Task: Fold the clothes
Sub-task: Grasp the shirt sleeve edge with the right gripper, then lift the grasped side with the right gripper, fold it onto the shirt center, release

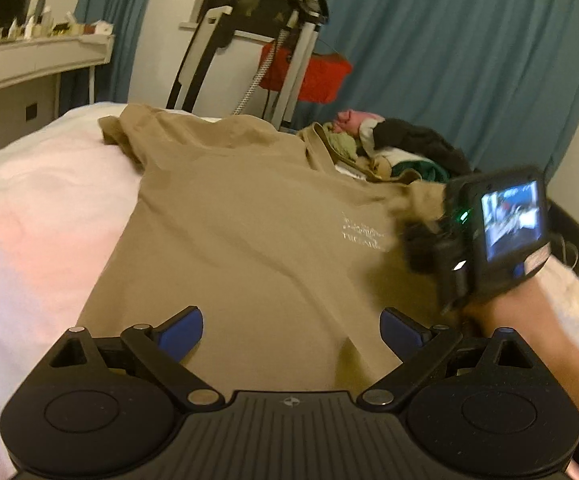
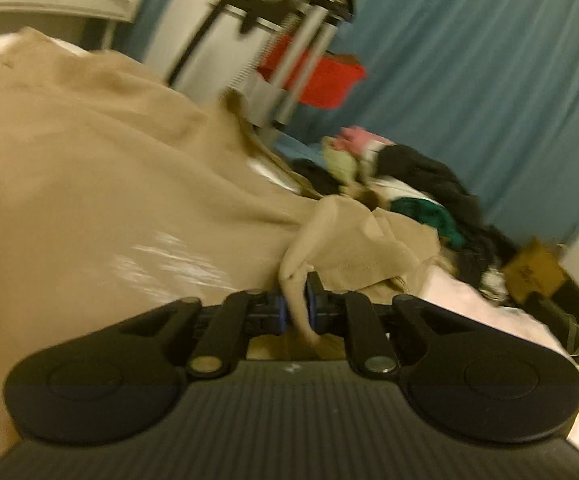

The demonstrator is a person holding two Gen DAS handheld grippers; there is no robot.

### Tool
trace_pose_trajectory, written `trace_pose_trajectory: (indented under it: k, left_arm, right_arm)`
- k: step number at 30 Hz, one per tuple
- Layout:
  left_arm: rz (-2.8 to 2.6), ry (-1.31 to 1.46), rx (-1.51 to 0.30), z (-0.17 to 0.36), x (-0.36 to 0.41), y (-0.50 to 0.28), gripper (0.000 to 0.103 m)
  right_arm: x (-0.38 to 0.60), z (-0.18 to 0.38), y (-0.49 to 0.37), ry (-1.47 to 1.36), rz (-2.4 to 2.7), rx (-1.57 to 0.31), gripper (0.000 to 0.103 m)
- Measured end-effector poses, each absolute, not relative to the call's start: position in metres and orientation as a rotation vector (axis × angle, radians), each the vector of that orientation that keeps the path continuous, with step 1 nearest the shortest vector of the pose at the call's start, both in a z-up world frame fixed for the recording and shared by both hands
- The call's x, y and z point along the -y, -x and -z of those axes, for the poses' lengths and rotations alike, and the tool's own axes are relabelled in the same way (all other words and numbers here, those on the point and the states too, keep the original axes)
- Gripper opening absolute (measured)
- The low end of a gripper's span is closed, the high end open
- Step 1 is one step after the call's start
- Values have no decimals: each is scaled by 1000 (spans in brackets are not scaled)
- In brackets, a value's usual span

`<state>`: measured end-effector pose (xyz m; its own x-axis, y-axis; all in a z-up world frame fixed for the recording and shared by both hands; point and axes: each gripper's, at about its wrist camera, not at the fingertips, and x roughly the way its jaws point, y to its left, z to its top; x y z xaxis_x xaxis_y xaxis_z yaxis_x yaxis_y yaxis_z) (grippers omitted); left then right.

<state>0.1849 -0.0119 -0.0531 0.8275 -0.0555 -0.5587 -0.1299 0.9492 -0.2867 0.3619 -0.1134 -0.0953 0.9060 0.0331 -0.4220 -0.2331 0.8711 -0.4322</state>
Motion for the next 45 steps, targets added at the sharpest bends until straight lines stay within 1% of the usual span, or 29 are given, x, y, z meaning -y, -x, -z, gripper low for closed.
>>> trace_pose_trajectory:
  k: [1,2,3,4,8,11,13,14,16,18,20,21,22,23,24,28,31,36,38,41,45]
  left_arm:
    - [-40,330,-597,52,10,-184,97]
    - [-40,338,-596,51,8,-183,97]
    - [-38,344,-598,51,7,-183,97]
    - [-35,349,-602,50,7,-183,97]
    - [-16,375,-614,51,8,-180,97]
    - [-5,383,-620,53,11,-178,97]
    - [0,386,-622,55,12,-178,97]
    - [1,387,-625,56,13,-179,97]
    - [-1,387,-630,58,13,-181,97]
    - [-7,387,-635,60,13,-184,97]
    - [-9,381,-643,63,14,-186,97]
    - [-10,378,-647,65,15,-187,97]
    - [-11,374,-652,66,15,-188,97]
    - [-11,368,-653,67,16,-188,97]
    - [-10,361,-652,67,17,-187,97]
    - [-7,351,-647,67,18,-184,97]
    - [-5,345,-646,66,19,-182,97]
    - [-5,313,-640,66,25,-178,97]
    - [-7,288,-643,68,28,-179,97]
    - [-10,254,-645,70,31,-180,97]
    - [-17,224,-648,73,34,-183,97]
  right_arm:
    - [110,92,-357,473,-162,-413,37]
    - [117,84,-352,409,-173,-401,46]
    - [124,76,-347,343,-185,-389,62]
    - [134,67,-342,260,-208,-376,71]
    - [194,40,-331,-66,-195,-354,72]
    - [243,44,-348,-290,-125,-422,73]
    - [258,57,-363,-368,-136,-494,70]
    - [263,63,-370,-399,-146,-521,70]
    - [258,68,-374,-392,-190,-522,64]
    - [246,71,-374,-352,-235,-526,63]
    - [226,76,-374,-248,-247,-562,55]
    - [216,78,-376,-181,-240,-591,45]
    - [208,80,-377,-119,-233,-618,30]
    - [203,82,-378,-67,-222,-633,19]
    - [201,81,-374,-36,-207,-623,11]
    - [232,55,-358,-147,-147,-479,10]
    - [265,31,-347,-165,-68,-379,9]
    - [342,22,-350,-182,157,-313,8]
    - [373,36,-356,-183,266,-332,8]
    - [411,71,-367,-219,356,-411,9]
    - [441,97,-352,-394,396,-385,11]
